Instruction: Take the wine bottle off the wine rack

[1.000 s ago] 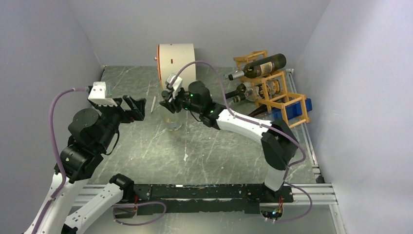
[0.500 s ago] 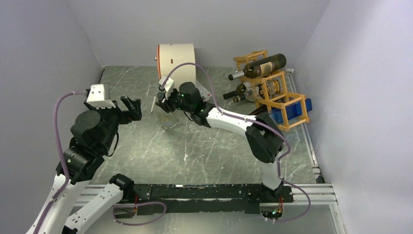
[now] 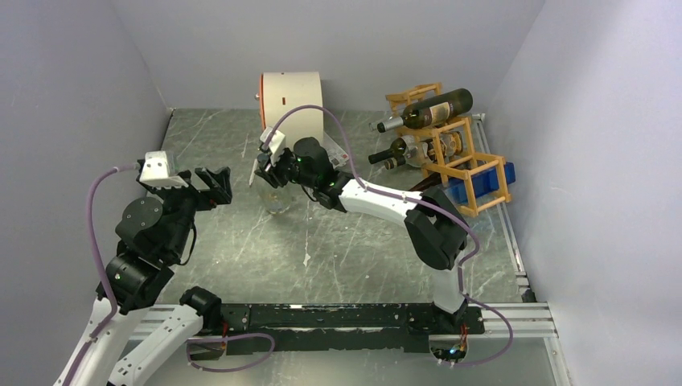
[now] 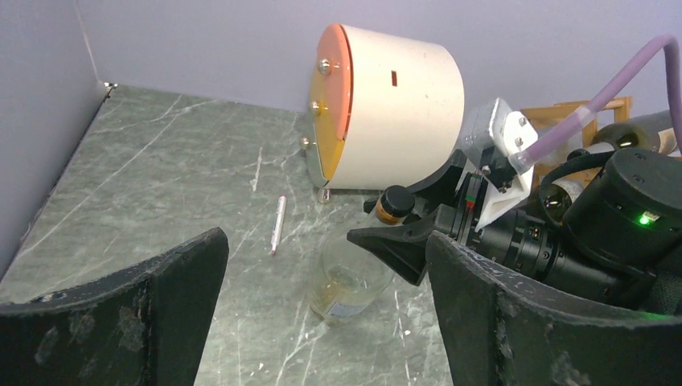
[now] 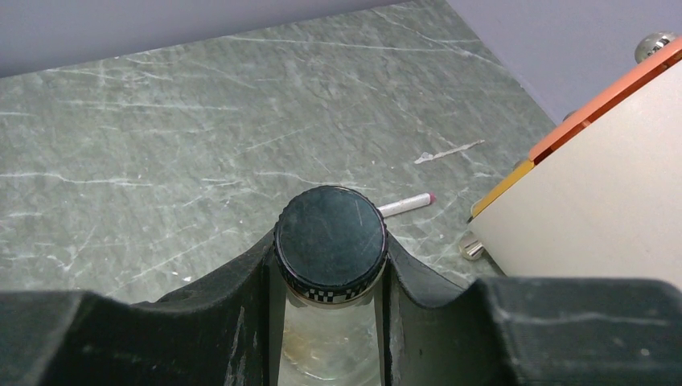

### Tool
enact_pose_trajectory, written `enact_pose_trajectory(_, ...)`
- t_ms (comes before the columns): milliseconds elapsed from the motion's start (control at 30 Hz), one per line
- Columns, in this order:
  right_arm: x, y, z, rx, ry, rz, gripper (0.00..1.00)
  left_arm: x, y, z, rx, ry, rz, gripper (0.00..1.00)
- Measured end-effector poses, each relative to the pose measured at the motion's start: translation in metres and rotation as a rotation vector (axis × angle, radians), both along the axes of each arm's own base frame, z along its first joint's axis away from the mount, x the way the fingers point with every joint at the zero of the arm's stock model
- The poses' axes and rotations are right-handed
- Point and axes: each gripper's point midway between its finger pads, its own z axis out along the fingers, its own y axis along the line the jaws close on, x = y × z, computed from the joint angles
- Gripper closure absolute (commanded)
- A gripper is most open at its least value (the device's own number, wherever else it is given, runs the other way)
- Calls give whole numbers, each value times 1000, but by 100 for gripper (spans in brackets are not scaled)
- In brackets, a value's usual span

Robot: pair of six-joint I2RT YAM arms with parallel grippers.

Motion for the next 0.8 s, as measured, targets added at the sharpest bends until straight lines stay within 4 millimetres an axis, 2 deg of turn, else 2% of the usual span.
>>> enact_pose_trajectory(167, 0, 0, 0, 1, 1, -5, 71, 1, -1, 5, 9, -2, -1, 4)
enact_pose_trajectory(467, -1, 2, 3, 3, -8, -21, 44, 1, 0, 5, 15, -8, -3, 4)
enact_pose_trajectory(533, 1, 2, 17, 25, -29, -27, 38, 1, 0, 6, 15, -9, -3, 4)
enact_pose_trajectory(633, 1, 0, 49, 80, -71, -35, 31, -1, 0, 7, 12, -15, -3, 4)
enact_pose_trajectory(800, -14, -5, 108, 169, -137, -24, 27, -1, 1, 7, 11, -16, -3, 4)
